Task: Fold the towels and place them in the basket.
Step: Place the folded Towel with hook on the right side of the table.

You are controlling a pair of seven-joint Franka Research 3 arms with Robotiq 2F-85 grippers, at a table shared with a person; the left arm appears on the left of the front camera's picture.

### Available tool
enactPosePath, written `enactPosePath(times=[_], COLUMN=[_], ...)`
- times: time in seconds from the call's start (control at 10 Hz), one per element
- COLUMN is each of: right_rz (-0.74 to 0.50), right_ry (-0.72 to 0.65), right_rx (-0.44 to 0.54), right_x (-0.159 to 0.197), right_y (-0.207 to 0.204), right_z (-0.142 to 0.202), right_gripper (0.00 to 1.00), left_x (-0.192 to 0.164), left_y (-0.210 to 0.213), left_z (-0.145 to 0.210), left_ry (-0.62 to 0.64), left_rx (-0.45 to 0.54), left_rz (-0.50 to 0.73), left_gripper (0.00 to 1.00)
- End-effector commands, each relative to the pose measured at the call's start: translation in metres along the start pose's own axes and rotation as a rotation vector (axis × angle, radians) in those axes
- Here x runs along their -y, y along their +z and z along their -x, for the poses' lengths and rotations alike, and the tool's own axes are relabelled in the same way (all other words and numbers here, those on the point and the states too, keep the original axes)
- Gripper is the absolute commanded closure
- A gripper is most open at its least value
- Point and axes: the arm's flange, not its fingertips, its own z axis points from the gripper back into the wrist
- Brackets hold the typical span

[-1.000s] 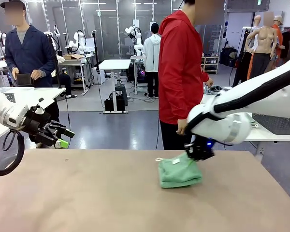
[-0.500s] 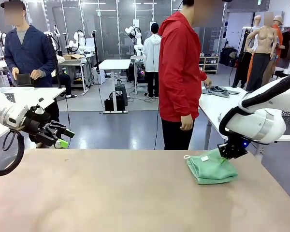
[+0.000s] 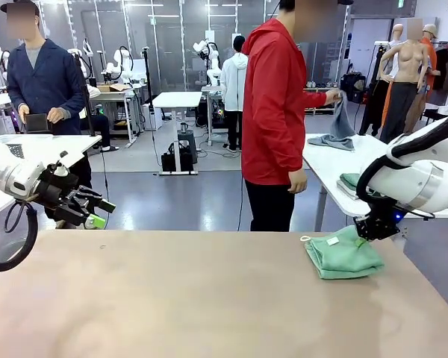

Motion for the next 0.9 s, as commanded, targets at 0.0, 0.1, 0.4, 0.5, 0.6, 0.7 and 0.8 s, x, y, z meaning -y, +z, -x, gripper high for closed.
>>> enactPosePath(times=[0.0, 0.1, 0.4, 0.5, 0.6, 0.7, 0.8], right_rz=[-0.024, -0.012, 0.0, 0.003, 0.015, 0.042, 0.057], right_ry=[-0.021, -0.025, -0.036, -0.038, -0.043, -0.052, -0.053], right_rx=[0.011, 0.017, 0.033, 0.033, 0.031, 0.037, 0.044], right_x=[0.008, 0.014, 0.017, 0.018, 0.019, 0.022, 0.022], right_y=[-0.002, -0.005, -0.007, -0.006, -0.005, -0.001, 0.007], right_z=[0.002, 0.002, 0.002, 0.002, 0.002, 0.002, 0.003], right_gripper=[0.93, 0.93, 0.53, 0.7, 0.34, 0.5, 0.14], left_x=[0.001, 0.001, 0.001, 0.001, 0.001, 0.001, 0.001], left_y=[0.001, 0.001, 0.001, 0.001, 0.001, 0.001, 0.001], left_z=[-0.002, -0.002, -0.002, -0.002, -0.002, -0.002, -0.002], left_ry=[-0.004, -0.004, -0.004, -0.004, -0.004, -0.004, -0.004], left_rx=[0.006, 0.006, 0.006, 0.006, 0.006, 0.006, 0.006], left_rz=[-0.004, -0.004, -0.004, -0.004, -0.004, -0.004, -0.004], left_gripper=[0.04, 0.04, 0.04, 0.04, 0.04, 0.04, 0.04])
